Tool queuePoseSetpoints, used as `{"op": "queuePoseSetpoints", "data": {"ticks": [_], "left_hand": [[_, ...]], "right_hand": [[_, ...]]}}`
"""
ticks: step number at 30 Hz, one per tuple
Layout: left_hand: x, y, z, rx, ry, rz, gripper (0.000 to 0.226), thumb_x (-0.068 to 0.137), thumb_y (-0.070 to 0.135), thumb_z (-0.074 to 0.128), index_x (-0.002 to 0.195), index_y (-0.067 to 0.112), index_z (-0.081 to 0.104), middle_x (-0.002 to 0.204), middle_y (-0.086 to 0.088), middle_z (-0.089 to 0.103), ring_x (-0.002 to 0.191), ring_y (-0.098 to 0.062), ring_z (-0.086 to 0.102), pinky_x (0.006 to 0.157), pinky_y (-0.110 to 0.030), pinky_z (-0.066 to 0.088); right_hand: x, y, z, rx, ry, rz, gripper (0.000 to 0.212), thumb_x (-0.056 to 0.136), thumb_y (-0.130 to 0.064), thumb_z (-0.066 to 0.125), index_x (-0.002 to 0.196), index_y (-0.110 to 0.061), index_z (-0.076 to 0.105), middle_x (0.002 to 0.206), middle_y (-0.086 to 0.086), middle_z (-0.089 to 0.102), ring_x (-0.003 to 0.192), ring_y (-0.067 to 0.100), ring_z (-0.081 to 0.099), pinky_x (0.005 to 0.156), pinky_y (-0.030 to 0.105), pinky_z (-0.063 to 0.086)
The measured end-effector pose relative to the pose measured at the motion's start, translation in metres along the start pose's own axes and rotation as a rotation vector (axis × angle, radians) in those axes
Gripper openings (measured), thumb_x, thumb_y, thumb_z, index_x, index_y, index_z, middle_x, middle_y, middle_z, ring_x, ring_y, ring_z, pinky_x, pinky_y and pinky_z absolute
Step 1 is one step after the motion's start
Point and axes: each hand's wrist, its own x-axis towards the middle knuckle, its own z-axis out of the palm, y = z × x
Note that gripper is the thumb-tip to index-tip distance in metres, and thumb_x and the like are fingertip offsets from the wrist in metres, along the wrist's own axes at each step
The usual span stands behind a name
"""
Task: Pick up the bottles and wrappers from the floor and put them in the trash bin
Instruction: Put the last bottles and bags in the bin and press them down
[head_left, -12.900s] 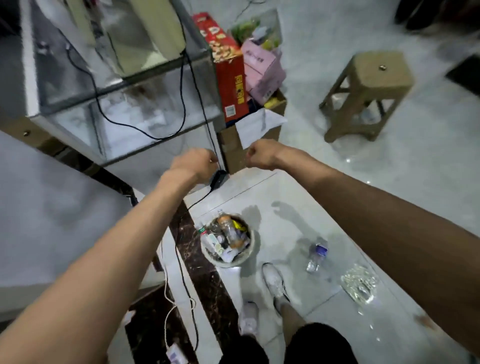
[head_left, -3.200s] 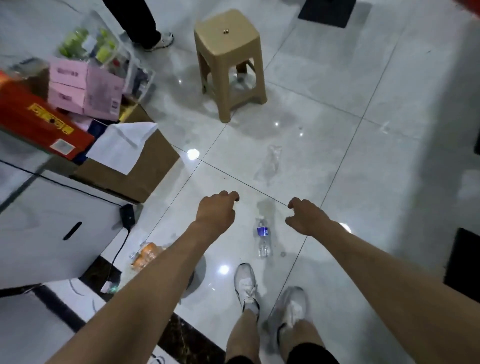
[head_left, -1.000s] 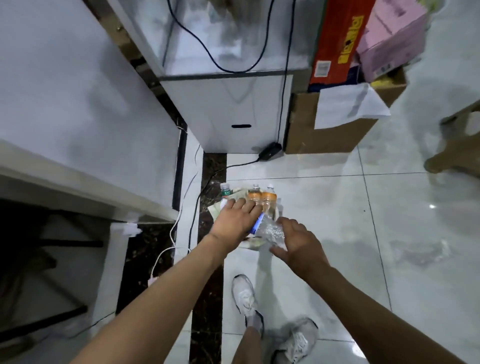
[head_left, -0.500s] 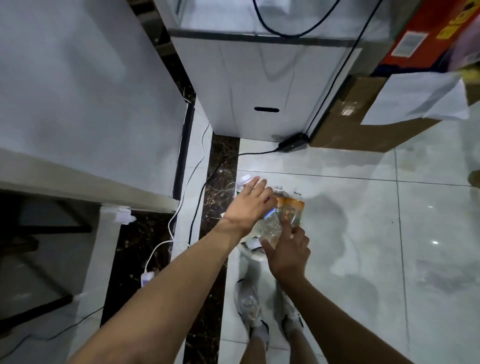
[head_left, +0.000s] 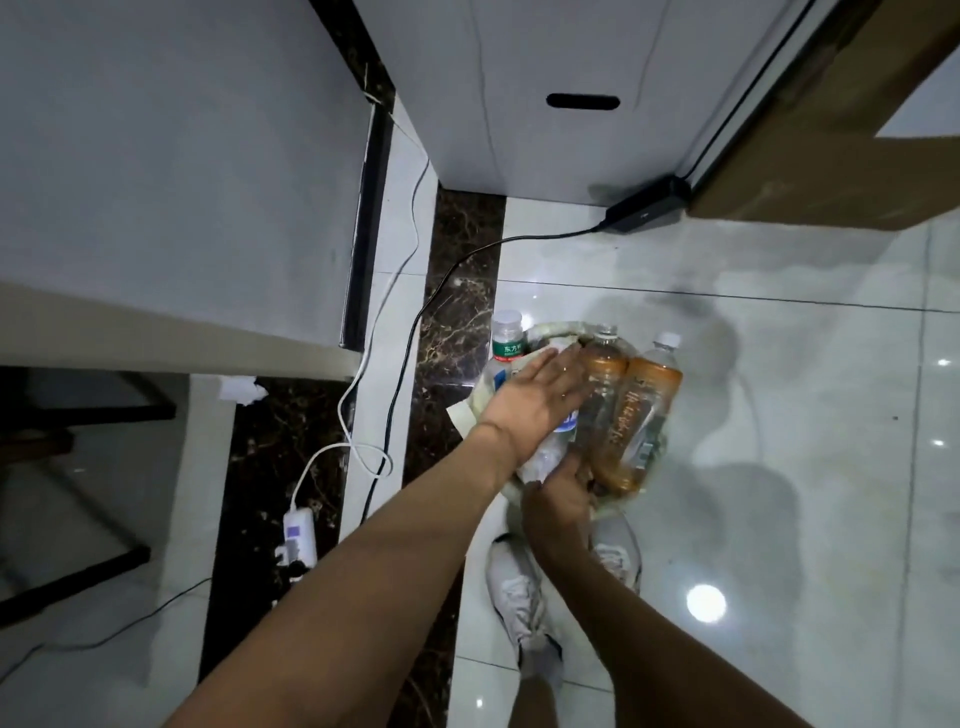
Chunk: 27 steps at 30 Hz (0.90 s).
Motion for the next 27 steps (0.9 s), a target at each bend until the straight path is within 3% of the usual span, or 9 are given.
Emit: {"op": "queuePoseSetpoints", "data": {"ticks": [2, 5, 8, 12, 15, 19, 27], "left_hand": [[0.000, -0.001, -0.007, -0.070, 0.032, -0.021, 0.081, 0.090, -0.002, 0.050, 0.156, 0.019, 0.008, 0.164, -0.008, 0.000, 0.150, -0.027, -0.008, 0.123, -0.040, 0.003], [-0.003, -0.004, -0.032, -0.214, 0.043, -0.103, 0.080, 0.088, -0.003, 0.051, 0.155, 0.019, 0.015, 0.163, -0.008, 0.006, 0.151, -0.026, -0.002, 0.123, -0.040, 0.005], [-0.007, -0.008, -0.066, -0.320, 0.003, -0.207, 0.074, 0.089, 0.010, 0.059, 0.153, 0.020, 0.022, 0.161, -0.009, 0.017, 0.150, -0.027, 0.009, 0.122, -0.042, 0.013], [-0.008, -0.014, -0.108, -0.385, 0.024, -0.325, 0.052, 0.087, 0.011, 0.057, 0.138, 0.017, 0.048, 0.141, -0.009, 0.048, 0.131, -0.027, 0.043, 0.102, -0.042, 0.040], [-0.009, -0.003, -0.147, -0.364, 0.001, -0.349, 0.043, 0.090, 0.016, 0.052, 0.132, 0.018, 0.052, 0.129, -0.007, 0.057, 0.118, -0.027, 0.055, 0.089, -0.038, 0.046], [-0.020, 0.027, -0.196, -0.339, 0.028, -0.309, 0.037, 0.091, 0.022, 0.050, 0.127, 0.018, 0.056, 0.127, -0.009, 0.061, 0.115, -0.030, 0.059, 0.089, -0.036, 0.047], [-0.068, 0.124, -0.307, -0.207, 0.160, -0.089, 0.040, 0.090, 0.020, 0.045, 0.128, 0.025, 0.056, 0.125, -0.005, 0.063, 0.110, -0.028, 0.060, 0.080, -0.031, 0.045]], "right_hand": [[-0.004, 0.000, -0.006, -0.050, -0.055, 0.021, 0.056, 0.095, -0.017, 0.032, 0.148, 0.003, 0.026, 0.136, 0.025, 0.049, 0.114, 0.031, 0.059, 0.091, 0.032, 0.050], [0.000, -0.004, -0.025, 0.050, -0.088, 0.071, 0.048, 0.095, -0.024, 0.052, 0.138, -0.006, 0.041, 0.131, 0.017, 0.055, 0.113, 0.032, 0.059, 0.089, 0.035, 0.050], [0.008, -0.011, -0.060, 0.062, -0.041, 0.002, 0.030, 0.094, -0.021, 0.052, 0.122, -0.013, 0.060, 0.124, 0.009, 0.063, 0.111, 0.025, 0.060, 0.086, 0.028, 0.046], [0.022, -0.018, -0.108, 0.023, -0.158, -0.102, 0.029, 0.098, -0.022, 0.044, 0.111, -0.011, 0.068, 0.116, 0.012, 0.068, 0.109, 0.029, 0.062, 0.087, 0.031, 0.048], [0.017, -0.014, -0.155, -0.062, -0.220, -0.198, 0.029, 0.096, -0.018, 0.047, 0.112, -0.008, 0.069, 0.120, 0.015, 0.066, 0.114, 0.030, 0.060, 0.091, 0.035, 0.048], [-0.013, 0.003, -0.218, -0.107, -0.233, -0.159, 0.030, 0.094, -0.019, 0.050, 0.119, -0.009, 0.065, 0.124, 0.013, 0.063, 0.116, 0.030, 0.059, 0.094, 0.034, 0.048], [-0.132, 0.090, -0.343, 0.001, 0.033, 0.039, 0.038, 0.092, -0.025, 0.051, 0.129, -0.013, 0.054, 0.134, 0.010, 0.054, 0.124, 0.027, 0.051, 0.100, 0.033, 0.044]]}}
